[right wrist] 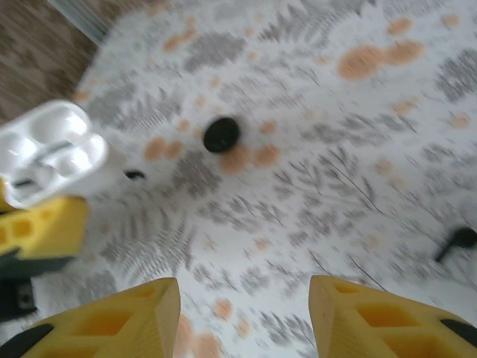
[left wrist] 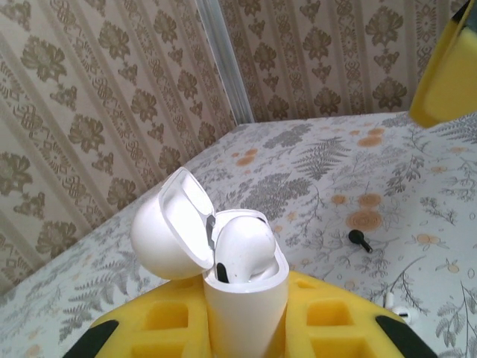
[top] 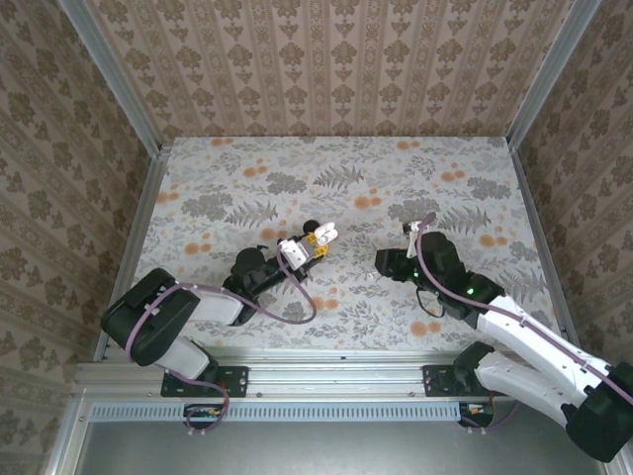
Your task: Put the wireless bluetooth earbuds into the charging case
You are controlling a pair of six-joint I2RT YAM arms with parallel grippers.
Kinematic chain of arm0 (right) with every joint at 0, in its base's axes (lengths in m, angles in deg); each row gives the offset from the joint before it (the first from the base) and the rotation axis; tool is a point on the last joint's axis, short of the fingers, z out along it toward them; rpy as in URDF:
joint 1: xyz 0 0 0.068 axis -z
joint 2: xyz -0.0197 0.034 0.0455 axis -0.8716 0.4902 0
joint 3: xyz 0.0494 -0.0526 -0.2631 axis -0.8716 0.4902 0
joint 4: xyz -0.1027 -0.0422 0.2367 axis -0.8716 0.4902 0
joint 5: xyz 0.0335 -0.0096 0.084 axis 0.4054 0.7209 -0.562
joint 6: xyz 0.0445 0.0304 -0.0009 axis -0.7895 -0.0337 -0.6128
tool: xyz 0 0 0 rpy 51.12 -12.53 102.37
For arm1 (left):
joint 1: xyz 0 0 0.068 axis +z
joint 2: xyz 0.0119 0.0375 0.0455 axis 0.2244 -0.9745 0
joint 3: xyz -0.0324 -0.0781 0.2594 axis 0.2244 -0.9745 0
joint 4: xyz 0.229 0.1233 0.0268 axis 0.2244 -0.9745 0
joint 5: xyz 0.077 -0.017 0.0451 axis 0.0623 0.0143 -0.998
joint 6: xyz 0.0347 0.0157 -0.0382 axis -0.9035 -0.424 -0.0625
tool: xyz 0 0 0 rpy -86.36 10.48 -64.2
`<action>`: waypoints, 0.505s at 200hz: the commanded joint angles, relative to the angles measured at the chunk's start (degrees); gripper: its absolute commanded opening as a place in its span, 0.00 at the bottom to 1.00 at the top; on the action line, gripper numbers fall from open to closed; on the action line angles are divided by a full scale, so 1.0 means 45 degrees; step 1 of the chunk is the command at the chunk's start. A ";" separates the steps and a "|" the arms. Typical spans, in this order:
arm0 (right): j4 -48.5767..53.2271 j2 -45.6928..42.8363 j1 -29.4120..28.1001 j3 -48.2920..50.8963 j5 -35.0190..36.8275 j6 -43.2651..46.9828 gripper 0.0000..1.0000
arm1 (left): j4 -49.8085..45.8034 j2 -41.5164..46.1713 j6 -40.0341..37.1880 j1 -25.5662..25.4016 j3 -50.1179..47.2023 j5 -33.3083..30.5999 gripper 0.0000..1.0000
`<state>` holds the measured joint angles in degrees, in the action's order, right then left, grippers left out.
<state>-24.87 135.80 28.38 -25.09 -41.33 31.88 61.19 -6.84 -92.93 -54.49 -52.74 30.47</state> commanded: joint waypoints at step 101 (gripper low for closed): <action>0.4473 0.3702 0.1687 -0.3181 -0.5319 1.8772 0.53 | 0.0239 0.0604 0.1560 0.0824 -0.1380 0.0744 0.00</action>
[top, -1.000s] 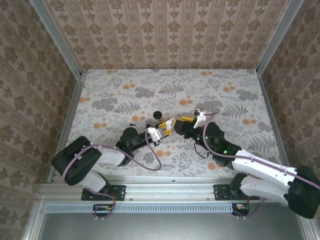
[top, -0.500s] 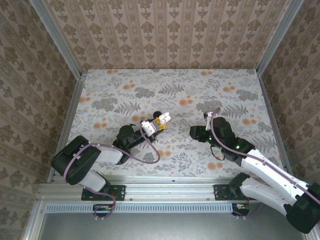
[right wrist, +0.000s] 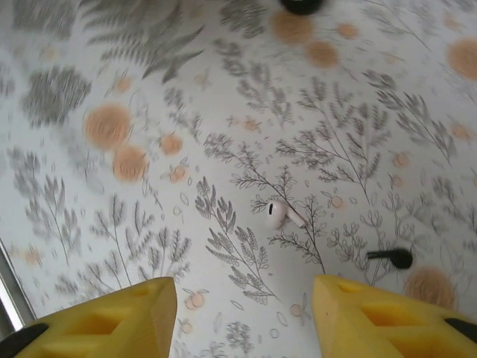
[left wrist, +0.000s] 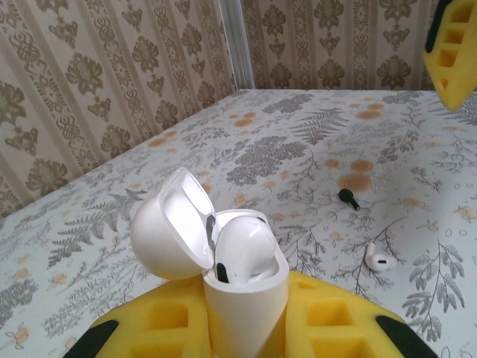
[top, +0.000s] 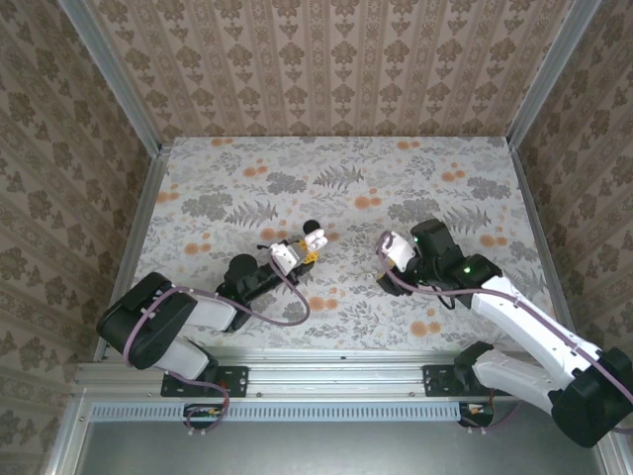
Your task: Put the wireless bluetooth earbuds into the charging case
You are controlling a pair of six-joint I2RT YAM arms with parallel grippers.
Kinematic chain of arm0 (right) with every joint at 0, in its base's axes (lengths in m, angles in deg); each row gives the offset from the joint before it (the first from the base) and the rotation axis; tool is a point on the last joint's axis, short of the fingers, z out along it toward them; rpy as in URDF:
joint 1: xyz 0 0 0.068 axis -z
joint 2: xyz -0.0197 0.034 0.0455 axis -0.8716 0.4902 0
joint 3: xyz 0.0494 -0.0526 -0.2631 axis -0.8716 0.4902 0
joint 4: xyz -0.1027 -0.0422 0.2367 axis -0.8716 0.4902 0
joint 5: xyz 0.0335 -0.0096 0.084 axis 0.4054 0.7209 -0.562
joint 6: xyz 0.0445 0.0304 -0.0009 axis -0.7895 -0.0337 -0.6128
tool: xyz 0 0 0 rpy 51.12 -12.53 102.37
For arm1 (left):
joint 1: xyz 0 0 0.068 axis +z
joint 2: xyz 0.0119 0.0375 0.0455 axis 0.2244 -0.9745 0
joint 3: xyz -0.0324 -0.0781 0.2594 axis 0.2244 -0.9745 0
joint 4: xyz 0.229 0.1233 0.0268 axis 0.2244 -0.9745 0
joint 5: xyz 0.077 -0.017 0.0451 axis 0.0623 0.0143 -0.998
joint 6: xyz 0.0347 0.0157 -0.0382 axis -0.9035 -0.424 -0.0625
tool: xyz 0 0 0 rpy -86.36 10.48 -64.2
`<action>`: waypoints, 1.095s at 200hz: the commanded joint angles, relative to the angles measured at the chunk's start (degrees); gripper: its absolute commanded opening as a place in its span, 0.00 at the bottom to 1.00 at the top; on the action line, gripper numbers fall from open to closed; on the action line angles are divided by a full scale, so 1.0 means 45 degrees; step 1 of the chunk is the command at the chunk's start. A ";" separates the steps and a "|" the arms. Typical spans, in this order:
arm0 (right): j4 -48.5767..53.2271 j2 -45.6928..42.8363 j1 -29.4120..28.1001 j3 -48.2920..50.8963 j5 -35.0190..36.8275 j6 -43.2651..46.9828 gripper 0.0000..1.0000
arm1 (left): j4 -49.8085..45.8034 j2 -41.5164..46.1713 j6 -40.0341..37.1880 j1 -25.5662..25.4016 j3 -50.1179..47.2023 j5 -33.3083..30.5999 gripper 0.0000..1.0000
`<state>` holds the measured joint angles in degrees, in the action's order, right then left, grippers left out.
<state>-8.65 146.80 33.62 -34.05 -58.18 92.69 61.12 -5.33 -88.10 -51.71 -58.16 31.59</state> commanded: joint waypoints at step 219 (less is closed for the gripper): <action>0.1986 0.9462 0.0274 -0.4529 -0.0030 1.4424 0.50 | -0.0400 0.0393 0.0576 0.1558 -0.0031 0.1948 0.00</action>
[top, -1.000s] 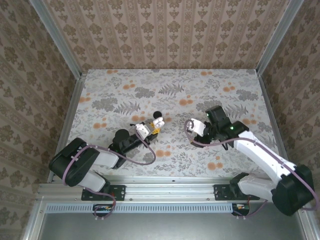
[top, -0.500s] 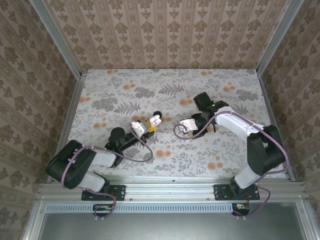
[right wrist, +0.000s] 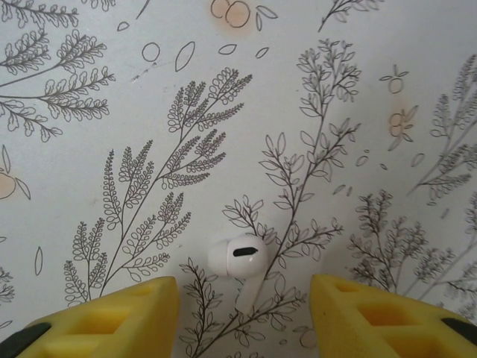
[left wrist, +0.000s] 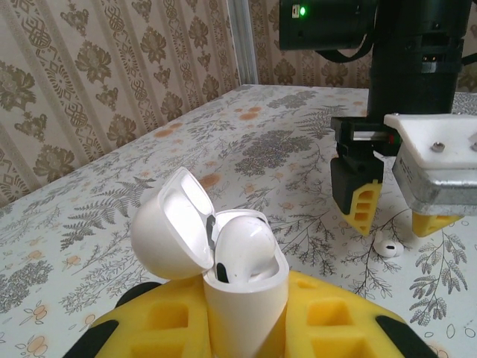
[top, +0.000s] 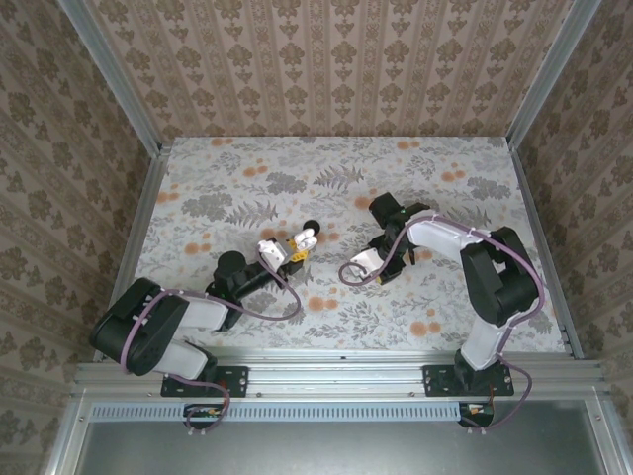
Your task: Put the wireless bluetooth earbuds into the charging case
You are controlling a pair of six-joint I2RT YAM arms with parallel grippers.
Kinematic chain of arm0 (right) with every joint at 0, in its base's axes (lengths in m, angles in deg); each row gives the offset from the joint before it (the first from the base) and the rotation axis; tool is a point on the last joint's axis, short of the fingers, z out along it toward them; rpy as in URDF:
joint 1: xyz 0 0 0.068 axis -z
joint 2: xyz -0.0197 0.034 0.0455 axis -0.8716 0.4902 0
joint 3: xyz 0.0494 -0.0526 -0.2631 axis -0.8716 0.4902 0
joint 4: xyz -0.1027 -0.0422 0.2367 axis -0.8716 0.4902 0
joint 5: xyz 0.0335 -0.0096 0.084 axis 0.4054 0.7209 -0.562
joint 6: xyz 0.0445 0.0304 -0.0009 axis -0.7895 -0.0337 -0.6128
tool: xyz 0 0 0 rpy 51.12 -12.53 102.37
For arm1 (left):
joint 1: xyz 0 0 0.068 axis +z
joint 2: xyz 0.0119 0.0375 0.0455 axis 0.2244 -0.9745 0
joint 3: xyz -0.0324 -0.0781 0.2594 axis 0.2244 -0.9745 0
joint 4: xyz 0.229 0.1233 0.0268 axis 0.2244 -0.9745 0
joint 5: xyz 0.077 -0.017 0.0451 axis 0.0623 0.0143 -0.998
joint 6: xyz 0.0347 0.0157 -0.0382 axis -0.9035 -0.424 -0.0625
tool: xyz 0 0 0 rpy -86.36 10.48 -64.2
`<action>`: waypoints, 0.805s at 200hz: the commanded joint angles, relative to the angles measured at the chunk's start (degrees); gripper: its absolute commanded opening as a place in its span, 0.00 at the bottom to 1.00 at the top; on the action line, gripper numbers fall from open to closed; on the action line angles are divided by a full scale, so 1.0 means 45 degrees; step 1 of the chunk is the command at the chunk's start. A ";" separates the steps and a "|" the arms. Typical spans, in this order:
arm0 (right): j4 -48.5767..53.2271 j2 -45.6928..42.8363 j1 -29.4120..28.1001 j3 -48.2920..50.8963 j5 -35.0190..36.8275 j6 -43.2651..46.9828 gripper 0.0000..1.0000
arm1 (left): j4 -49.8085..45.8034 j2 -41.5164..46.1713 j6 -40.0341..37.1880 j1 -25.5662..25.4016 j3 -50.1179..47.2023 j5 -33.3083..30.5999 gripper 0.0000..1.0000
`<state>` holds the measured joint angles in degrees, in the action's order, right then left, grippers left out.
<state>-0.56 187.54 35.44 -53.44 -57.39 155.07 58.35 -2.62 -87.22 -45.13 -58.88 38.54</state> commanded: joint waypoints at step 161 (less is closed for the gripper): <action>0.0402 0.1109 -0.0238 -0.0739 -0.0040 0.0391 0.26 | 0.0362 -0.0659 0.0428 0.0228 0.0271 0.0618 0.00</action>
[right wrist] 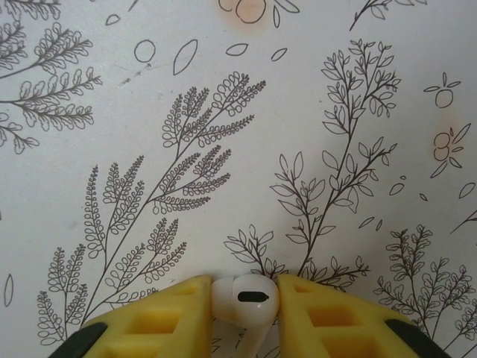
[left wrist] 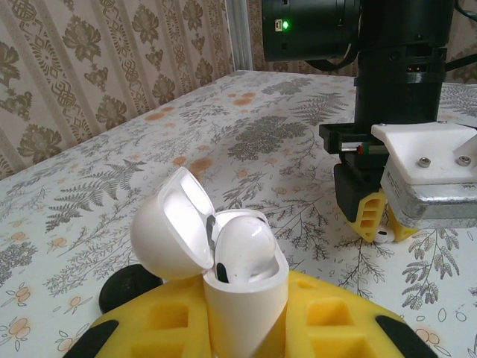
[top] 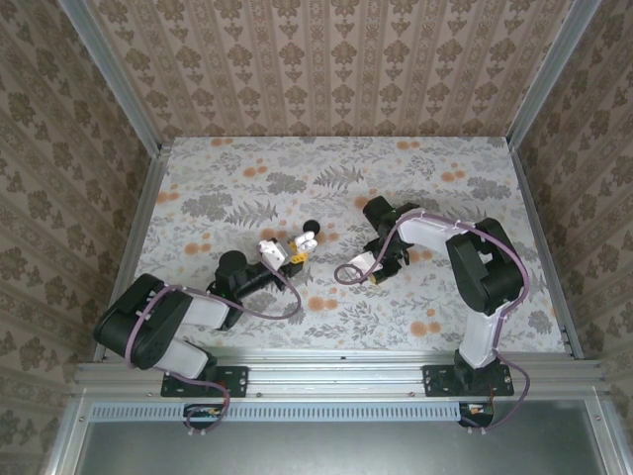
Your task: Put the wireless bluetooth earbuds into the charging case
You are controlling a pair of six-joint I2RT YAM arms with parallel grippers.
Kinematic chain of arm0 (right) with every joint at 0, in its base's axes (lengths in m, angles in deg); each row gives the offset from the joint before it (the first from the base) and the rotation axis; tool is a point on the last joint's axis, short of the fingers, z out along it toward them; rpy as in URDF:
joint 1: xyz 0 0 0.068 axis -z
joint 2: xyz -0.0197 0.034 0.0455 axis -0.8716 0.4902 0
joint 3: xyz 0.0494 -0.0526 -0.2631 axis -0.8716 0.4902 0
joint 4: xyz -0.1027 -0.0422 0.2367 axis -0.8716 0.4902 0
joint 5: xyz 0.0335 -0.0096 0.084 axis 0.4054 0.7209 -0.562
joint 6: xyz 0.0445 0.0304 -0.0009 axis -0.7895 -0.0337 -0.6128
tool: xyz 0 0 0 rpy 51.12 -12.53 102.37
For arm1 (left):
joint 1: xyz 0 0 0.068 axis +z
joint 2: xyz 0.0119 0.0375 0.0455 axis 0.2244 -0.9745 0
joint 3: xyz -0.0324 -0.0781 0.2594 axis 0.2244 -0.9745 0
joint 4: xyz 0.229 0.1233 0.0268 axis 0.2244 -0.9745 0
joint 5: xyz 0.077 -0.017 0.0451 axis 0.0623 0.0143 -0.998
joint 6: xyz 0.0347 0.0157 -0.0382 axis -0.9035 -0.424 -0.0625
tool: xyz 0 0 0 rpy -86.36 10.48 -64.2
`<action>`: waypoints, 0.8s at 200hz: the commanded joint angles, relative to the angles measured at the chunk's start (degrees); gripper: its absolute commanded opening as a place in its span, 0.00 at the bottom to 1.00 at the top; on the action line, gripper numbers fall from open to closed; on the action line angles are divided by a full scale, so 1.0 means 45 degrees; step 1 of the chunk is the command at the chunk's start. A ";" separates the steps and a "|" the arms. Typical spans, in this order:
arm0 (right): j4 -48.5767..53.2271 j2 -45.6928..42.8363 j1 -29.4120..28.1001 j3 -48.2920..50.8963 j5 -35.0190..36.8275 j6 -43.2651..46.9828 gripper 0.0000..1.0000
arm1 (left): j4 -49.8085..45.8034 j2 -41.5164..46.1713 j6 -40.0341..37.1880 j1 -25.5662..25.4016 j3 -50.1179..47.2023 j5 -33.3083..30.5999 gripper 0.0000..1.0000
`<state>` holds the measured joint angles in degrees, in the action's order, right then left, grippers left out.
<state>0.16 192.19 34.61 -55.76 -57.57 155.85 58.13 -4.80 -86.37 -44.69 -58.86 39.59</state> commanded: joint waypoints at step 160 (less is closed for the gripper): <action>-1.0371 -0.8264 -0.0133 0.6737 -0.5411 -1.1133 0.26 | 0.1050 -0.0839 -0.0395 -0.1141 0.0630 -0.0286 0.00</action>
<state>-28.13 160.48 34.32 -31.69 -74.75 124.73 59.72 -9.02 -86.76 -48.06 -57.94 40.05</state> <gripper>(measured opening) 0.259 0.198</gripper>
